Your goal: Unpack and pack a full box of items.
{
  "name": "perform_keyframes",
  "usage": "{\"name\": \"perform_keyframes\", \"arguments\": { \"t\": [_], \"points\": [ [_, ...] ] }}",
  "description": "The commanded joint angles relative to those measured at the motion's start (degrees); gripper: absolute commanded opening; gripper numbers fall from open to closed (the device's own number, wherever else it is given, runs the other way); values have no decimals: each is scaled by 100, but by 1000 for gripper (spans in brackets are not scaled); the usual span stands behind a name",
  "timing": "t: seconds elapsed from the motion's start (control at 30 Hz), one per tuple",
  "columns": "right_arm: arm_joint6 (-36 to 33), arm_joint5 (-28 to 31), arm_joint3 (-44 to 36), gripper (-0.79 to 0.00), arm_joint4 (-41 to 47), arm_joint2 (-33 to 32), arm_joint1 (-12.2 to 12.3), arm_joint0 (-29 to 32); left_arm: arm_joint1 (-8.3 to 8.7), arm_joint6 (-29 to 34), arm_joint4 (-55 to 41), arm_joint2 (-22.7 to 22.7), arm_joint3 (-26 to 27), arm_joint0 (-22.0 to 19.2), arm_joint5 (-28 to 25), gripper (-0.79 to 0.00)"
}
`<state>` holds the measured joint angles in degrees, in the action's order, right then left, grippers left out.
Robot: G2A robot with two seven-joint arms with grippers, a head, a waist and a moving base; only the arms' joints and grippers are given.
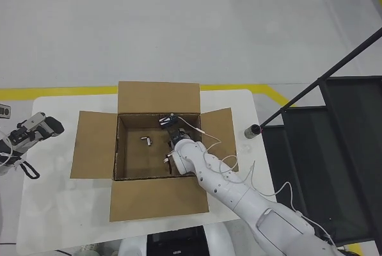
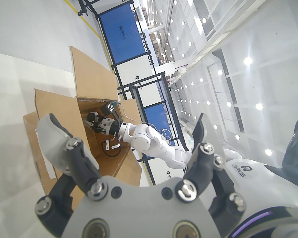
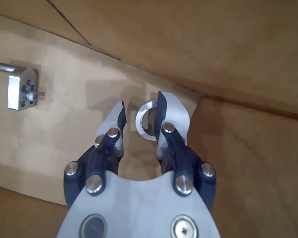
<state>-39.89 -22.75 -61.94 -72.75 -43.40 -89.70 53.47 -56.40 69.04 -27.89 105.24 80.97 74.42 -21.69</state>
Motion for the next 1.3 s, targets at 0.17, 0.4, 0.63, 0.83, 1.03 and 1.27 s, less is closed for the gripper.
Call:
{"name": "perform_keyframes", "arguments": {
  "t": [0.17,0.4,0.63,0.83,1.03,1.27],
  "points": [
    [-15,73,-16,-785,-8,-24,-49,53,0,0,0,0,0,0,0,0],
    [-39,99,-177,-785,-95,-122,-69,104,0,0,0,0,0,0,0,0],
    [-158,236,-903,-785,-170,-374,0,363,0,0,0,0,0,0,0,0],
    [-424,475,-1723,-785,-355,-657,118,765,0,0,0,0,0,0,0,0],
    [-450,594,-1747,-785,-495,-763,145,907,0,0,0,0,0,0,0,0],
    [-275,230,-1071,-705,-359,-645,3,632,0,0,0,0,0,0,0,0]
  ]
}}
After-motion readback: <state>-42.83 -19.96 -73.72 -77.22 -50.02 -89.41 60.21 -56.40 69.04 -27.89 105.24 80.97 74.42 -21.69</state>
